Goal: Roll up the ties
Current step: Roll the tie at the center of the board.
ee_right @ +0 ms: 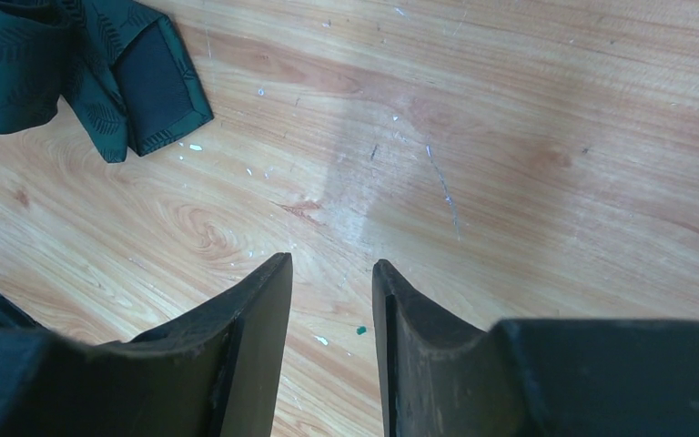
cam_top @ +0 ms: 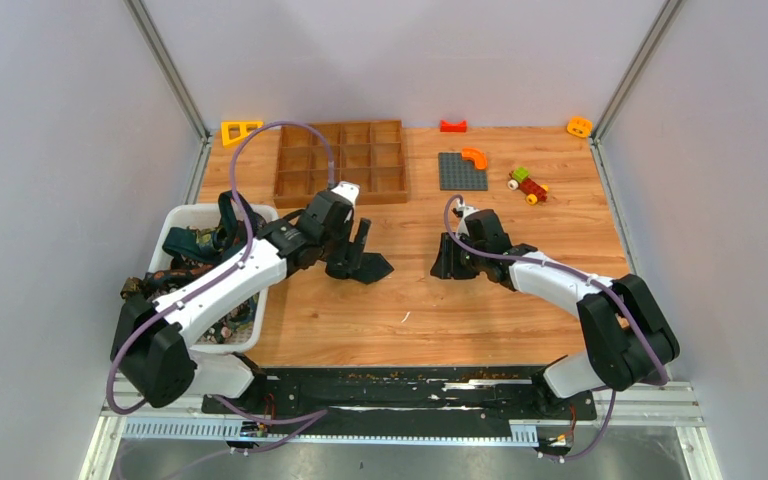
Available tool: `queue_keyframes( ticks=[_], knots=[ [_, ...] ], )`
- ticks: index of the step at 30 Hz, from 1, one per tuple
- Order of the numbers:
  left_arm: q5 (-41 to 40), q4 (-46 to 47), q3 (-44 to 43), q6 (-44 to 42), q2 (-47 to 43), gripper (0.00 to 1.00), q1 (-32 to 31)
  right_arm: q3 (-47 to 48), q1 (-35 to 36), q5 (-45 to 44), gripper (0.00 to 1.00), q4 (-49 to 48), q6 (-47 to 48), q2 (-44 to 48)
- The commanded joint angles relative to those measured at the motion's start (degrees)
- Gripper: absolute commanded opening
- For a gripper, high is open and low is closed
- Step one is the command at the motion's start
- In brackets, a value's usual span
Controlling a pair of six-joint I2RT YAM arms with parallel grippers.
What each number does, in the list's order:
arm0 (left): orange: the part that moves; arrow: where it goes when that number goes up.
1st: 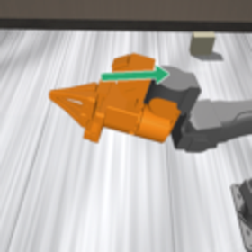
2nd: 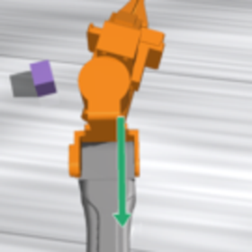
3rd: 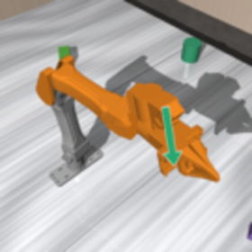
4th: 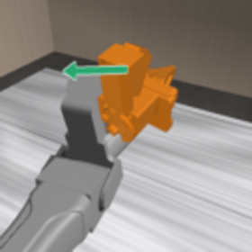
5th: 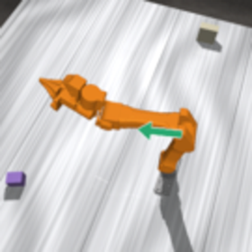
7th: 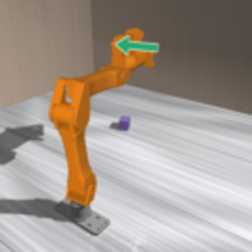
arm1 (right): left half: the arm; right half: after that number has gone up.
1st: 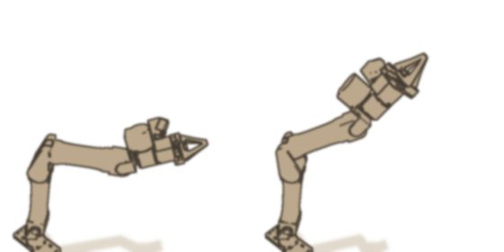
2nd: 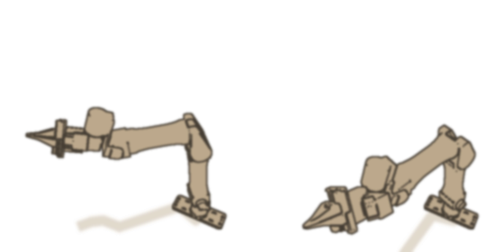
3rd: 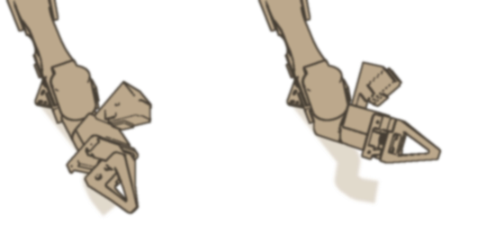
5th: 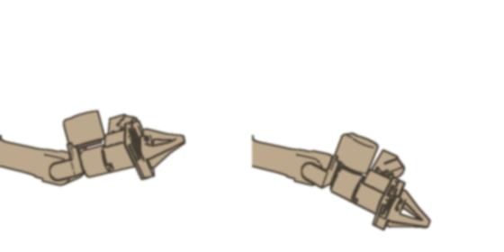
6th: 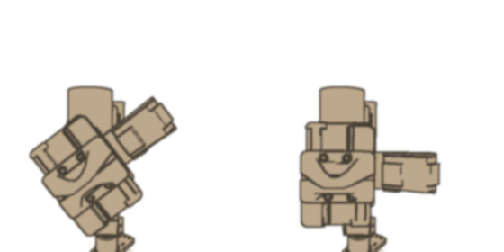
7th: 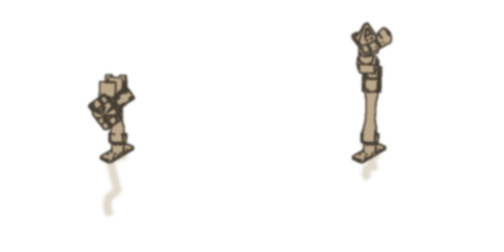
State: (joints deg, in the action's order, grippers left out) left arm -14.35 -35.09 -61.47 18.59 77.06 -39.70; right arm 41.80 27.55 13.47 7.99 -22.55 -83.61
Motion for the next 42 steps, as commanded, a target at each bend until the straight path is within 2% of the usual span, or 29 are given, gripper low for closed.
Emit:
queue_keyframes(
  ticks=[1, 7, 12, 23, 33, 42],
  knots=[
    [1.45, 1.26, 2.48, -1.41, -3.81, 0.92, 1.87, 2.88, 0.72, -0.93, 0.39, 0.38, -2.65, 0.52],
    [2.18, 0.30, 4.85, -0.09, -6.12, 0.92, 8.51, 6.02, 5.48, 0.70, 0.39, -1.38, -7.23, -0.10],
    [9.35, 3.03, 6.28, 0.26, -5.50, 0.92, 14.32, 10.73, 8.11, 0.03, 0.38, 0.95, -6.47, -3.76],
    [13.01, 10.36, 8.04, 1.05, 0.65, 0.91, 15.40, 9.06, 7.53, -5.67, 0.41, 5.76, 0.36, -2.96],
    [13.99, 12.87, 7.53, 0.31, 8.47, 0.89, 16.02, 6.27, 5.51, -3.05, 0.42, 3.10, 1.50, -2.91],
    [20.07, 16.18, 8.17, 1.20, 13.46, 0.86, 16.05, 6.31, 4.89, -1.64, 0.42, 2.60, 1.70, -3.90]
  ],
)
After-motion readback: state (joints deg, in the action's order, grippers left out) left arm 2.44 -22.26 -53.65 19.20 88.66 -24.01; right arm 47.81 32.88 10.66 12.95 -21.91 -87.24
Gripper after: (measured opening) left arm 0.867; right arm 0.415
